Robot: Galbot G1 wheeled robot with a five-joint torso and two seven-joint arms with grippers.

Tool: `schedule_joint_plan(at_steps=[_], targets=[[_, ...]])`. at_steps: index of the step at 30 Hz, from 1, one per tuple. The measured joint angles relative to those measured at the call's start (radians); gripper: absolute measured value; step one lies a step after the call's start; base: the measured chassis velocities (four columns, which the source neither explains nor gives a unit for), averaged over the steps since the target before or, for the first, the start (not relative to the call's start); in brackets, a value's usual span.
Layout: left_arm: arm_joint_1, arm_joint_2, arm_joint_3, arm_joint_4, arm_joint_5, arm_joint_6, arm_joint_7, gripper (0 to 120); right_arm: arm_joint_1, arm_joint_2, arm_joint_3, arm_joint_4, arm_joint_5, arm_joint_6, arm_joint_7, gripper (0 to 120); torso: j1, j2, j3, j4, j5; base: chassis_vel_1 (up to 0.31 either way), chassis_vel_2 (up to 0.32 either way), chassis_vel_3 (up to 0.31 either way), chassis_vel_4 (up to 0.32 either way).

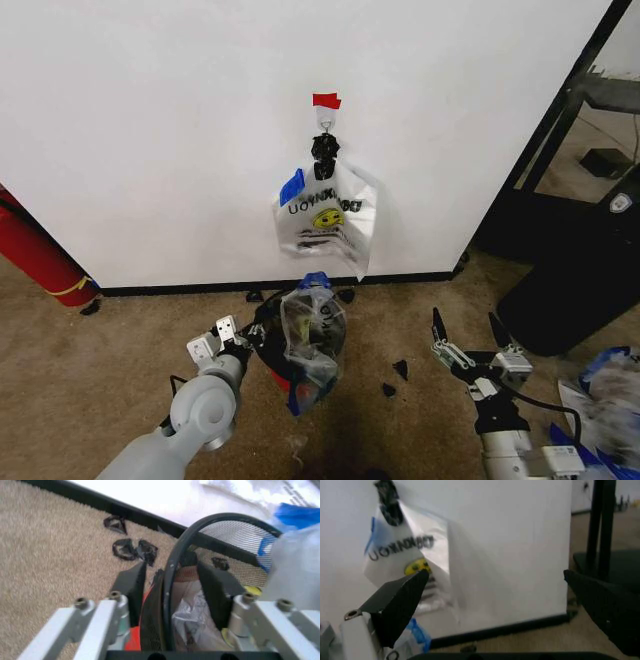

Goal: Pick up the garbage bag from the wall and place it over the trash bin.

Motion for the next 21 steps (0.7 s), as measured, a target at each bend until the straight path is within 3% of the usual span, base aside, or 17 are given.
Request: schedule_joint_plan(at_steps=[8,9,12,14,15,17,18,21], targets=[[0.029,0.065,-0.051,-0.114,0.093,0.043,-0.021,77,0.059,-0.058,-0.032,0.046,0.041,-0.214,0.090,100,0.000,0.000,0.000,0.0000,0.0000,0.000,0.000,0.000,0.000],[0.032,0.086,-0.062,-0.136,0.130,0.047,-0.028,82,0.090,-0.070,-0.050,0.044,0.073,-0.277,0.095,100,0.000,0.000,0.000,0.0000,0.0001,0.000,0.000,0.000,0.000],[0.015,0.108,-0.057,-0.150,0.148,0.048,-0.028,90,0.131,-0.075,-0.066,0.031,0.091,-0.328,0.094,100,0.000,0.000,0.000,0.0007,0.0001,0.000,0.000,0.000,0.000],[-0.020,0.136,-0.042,-0.168,0.138,0.049,-0.008,98,0.183,-0.080,-0.080,0.010,0.105,-0.390,0.086,100,0.000,0.000,0.000,-0.0003,0.0000,0.000,0.000,0.000,0.000],[-0.033,0.154,-0.041,-0.183,0.127,0.050,0.010,99,0.226,-0.095,-0.092,-0.005,0.128,-0.431,0.080,100,0.000,0.000,0.000,-0.0015,0.0001,0.000,0.000,0.000,0.000],[-0.032,0.164,-0.045,-0.194,0.124,0.051,0.020,100,0.250,-0.106,-0.101,-0.015,0.145,-0.448,0.077,100,0.000,0.000,0.000,-0.0013,0.0002,0.000,0.000,0.000,0.000],[-0.025,0.180,-0.054,-0.215,0.125,0.052,0.041,100,0.299,-0.132,-0.126,-0.035,0.187,-0.488,0.072,100,0.000,0.000,0.000,0.0000,0.0005,0.000,0.000,0.000,0.000],[0.000,0.197,-0.083,-0.266,0.142,0.055,0.069,100,0.430,-0.203,-0.205,-0.111,0.320,-0.588,0.083,100,0.000,0.000,0.000,0.0004,0.0002,0.000,0.000,0.000,0.000]])
